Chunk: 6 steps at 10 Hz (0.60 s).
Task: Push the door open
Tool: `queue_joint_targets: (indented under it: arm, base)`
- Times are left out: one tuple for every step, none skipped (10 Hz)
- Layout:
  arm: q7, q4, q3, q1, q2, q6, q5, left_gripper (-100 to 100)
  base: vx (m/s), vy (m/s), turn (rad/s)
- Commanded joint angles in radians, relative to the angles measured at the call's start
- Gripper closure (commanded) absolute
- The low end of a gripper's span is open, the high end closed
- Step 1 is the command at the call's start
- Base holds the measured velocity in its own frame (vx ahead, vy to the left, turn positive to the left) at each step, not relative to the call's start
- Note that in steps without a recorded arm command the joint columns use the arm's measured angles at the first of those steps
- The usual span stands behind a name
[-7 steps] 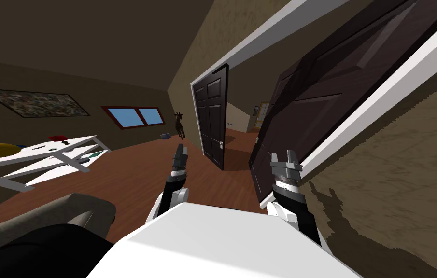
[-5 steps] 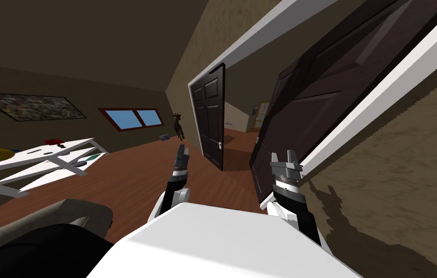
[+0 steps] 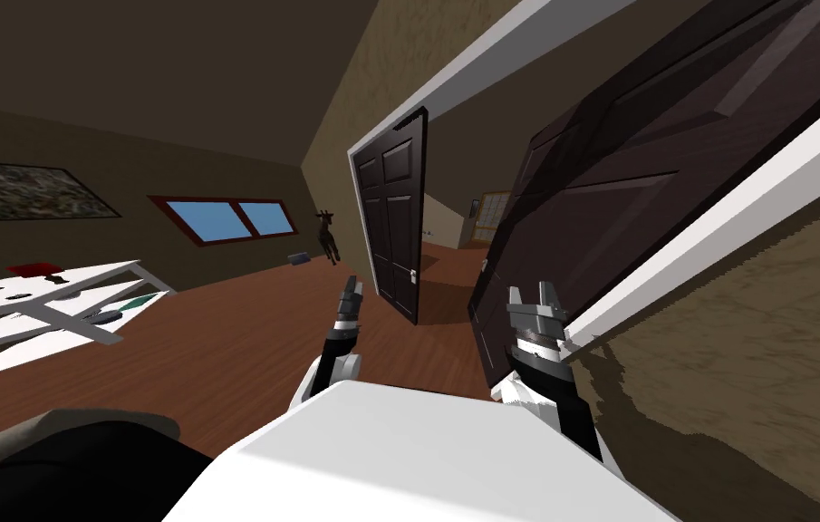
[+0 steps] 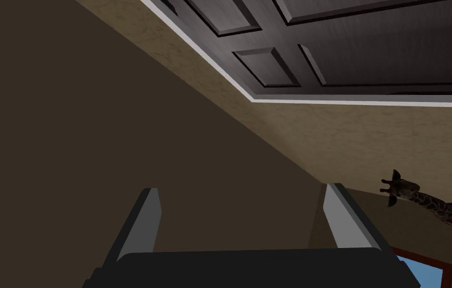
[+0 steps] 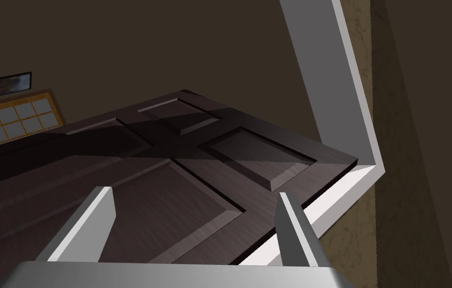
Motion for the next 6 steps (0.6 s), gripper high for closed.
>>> queue_joint_targets:
  arm:
    - [0.007,0.034,-0.004,-0.006,0.009,-0.014,0.003,-100]
    - [0.010,0.056,-0.009,-0.012,0.013,-0.018,0.003,-100]
    - [0.013,0.079,-0.015,-0.019,0.018,-0.022,0.003,-100]
    - [0.016,0.105,-0.021,-0.026,0.022,-0.027,0.004,-100]
    - [0.020,0.130,-0.027,-0.033,0.026,-0.031,0.004,-100]
    - [0.023,0.155,-0.033,-0.041,0.031,-0.036,0.005,-100]
  base:
    - [0.066,0.031,-0.041]
    - [0.076,0.018,-0.066]
    - [0.084,0.021,-0.067]
    - [0.086,0.036,-0.079]
    - [0.097,0.047,-0.094]
    - [0.091,0.062,-0.079]
